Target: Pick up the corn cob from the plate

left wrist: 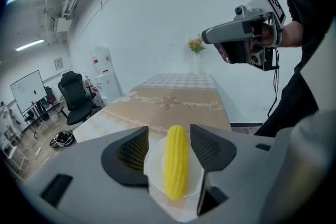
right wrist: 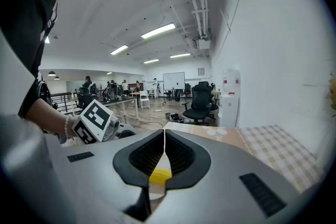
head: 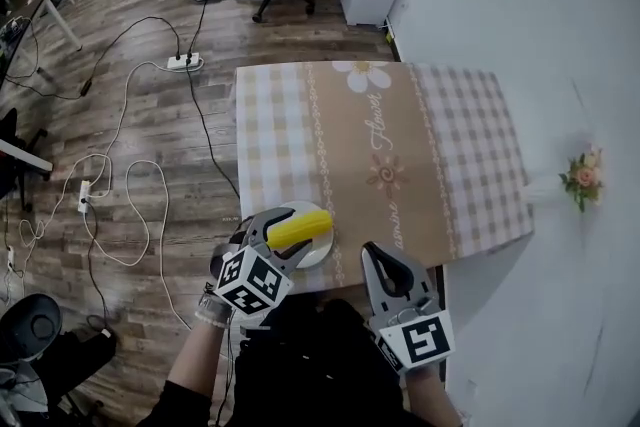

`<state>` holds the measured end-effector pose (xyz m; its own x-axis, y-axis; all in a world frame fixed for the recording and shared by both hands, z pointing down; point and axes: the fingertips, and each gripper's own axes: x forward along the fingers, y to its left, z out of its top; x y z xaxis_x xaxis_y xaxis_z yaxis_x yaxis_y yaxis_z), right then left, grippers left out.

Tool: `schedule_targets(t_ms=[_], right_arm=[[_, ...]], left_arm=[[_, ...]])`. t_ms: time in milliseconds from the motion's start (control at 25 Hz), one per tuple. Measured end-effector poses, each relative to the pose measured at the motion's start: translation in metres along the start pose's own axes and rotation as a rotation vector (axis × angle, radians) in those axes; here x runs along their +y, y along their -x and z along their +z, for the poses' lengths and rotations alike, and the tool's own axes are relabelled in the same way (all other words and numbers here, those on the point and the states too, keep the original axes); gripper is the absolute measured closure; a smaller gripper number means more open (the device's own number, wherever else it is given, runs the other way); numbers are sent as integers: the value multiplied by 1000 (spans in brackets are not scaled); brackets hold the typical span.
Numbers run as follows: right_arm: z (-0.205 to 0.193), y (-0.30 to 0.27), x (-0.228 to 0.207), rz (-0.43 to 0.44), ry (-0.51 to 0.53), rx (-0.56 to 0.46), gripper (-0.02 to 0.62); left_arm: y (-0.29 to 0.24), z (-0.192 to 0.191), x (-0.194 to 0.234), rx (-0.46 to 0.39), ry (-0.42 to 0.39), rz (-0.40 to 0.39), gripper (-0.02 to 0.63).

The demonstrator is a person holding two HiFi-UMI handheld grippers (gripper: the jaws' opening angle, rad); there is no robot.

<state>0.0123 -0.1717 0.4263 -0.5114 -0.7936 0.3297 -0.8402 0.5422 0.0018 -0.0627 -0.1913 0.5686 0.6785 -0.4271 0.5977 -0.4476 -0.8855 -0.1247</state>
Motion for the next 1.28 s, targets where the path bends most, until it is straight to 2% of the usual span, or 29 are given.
schedule_targets(t_ms=[360,560,720,1000,1280], right_arm=[[-3,8,0,-19,-15,8,552],[-8,9,0,-18,-6,47,552],[4,8,-7,-36,-7,-3,552],[-8,12,-13,-8,-8,59,552],[-11,14,-24,-17,-23,70,552]], left_arm=[[-33,-32,-17,111,-16,-92,333],[-49,-45,-16,145,10,-108,327],[-59,-56,-18,189,10,-118,324],[-71,-69,-22,236,51,-139,324],[-81,-77,-27,269,82,-148,324]])
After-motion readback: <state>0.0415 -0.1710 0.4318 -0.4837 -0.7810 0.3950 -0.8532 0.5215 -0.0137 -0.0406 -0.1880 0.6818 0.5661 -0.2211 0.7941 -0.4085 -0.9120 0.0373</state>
